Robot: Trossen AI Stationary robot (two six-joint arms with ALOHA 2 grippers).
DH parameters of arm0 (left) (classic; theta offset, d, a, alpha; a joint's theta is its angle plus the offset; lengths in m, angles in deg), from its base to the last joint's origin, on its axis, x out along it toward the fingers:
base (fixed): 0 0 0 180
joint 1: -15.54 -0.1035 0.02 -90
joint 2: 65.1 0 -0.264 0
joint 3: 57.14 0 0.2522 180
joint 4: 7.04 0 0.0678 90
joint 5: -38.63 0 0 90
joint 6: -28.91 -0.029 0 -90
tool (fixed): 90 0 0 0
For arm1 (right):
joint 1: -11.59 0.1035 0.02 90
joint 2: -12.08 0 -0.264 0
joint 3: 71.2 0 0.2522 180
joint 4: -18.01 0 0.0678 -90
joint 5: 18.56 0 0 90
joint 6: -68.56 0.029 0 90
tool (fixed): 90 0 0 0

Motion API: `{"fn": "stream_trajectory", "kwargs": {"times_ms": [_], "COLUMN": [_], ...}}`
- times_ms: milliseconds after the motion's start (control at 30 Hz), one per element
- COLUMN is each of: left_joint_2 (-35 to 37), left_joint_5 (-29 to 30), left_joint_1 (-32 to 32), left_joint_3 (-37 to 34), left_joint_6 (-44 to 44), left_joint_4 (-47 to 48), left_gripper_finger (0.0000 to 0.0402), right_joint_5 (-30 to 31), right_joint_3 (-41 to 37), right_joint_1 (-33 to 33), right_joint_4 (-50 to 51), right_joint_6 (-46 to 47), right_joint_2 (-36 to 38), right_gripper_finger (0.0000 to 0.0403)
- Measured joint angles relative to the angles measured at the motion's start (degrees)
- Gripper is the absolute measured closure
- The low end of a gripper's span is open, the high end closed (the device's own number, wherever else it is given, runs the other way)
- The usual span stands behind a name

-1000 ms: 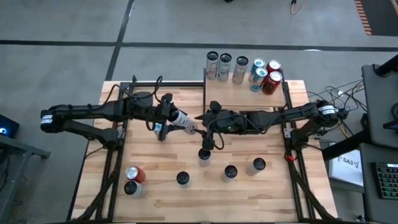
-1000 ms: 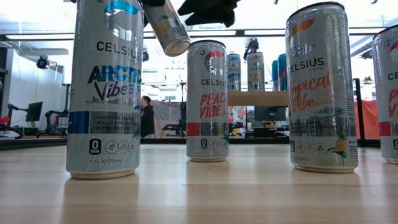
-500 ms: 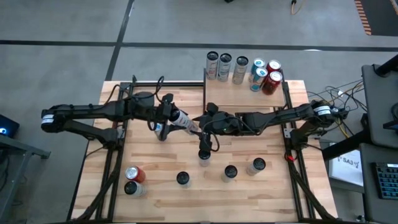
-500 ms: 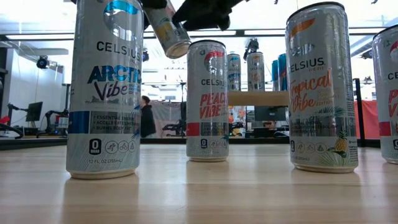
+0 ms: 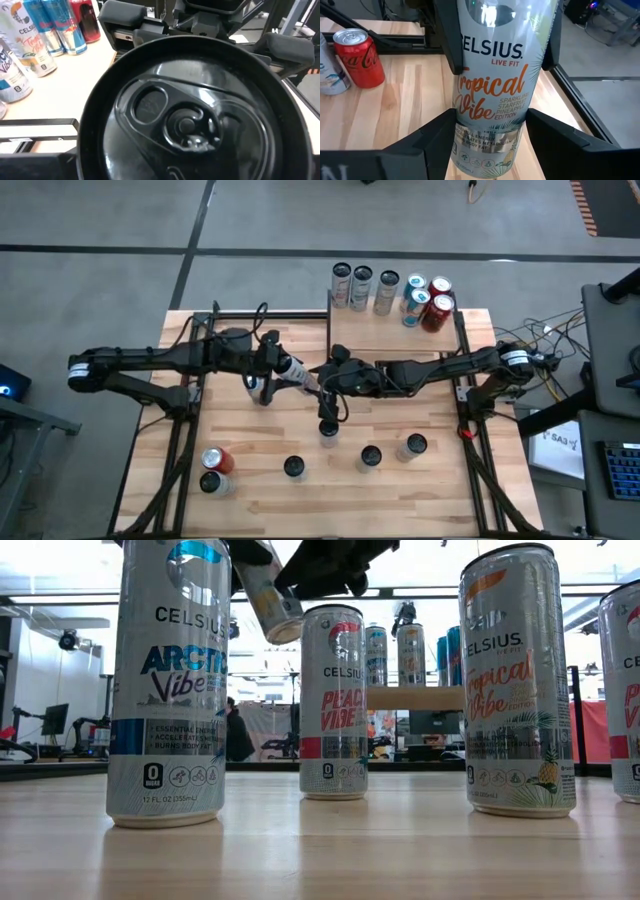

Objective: Place canned beverage on shelf
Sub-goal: Put the top white yellow soda can on the shelf aligned with the other white yellow soda can

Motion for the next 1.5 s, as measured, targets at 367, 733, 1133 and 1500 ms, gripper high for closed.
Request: {"fn": "stream_trajectory", "kwargs": {"times_ms": [367, 733, 1133, 1500], "left_joint_2": [-0.23, -0.64, -0.60, -0.79], "left_joint_5": [2.02, 4.99, 7.39, 9.10], "left_joint_1": [0.00, -0.10, -0.09, -0.08], "left_joint_3": [0.02, 0.13, 0.13, 0.17], "left_joint_6": [-1.22, -3.94, -5.27, -5.42], "left_joint_4": [-0.46, -2.28, -2.80, -4.40], "left_gripper_finger": [0.0169, 0.0169, 0.0147, 0.0152], "right_joint_5": [2.17, 2.92, 2.71, 2.09], "right_joint_3": [-0.04, -0.15, -0.17, 0.00], "right_joint_1": [-0.09, -1.51, -2.43, -2.43], "right_joint_4": [-0.92, -2.87, -5.02, -5.32], "right_joint_6": [-1.30, -0.20, -2.15, -5.30], "right_joint_2": [-0.09, -0.02, -0.17, 0.20], "right_gripper_finger": [0.0172, 0.0171, 0.0158, 0.0110]}}
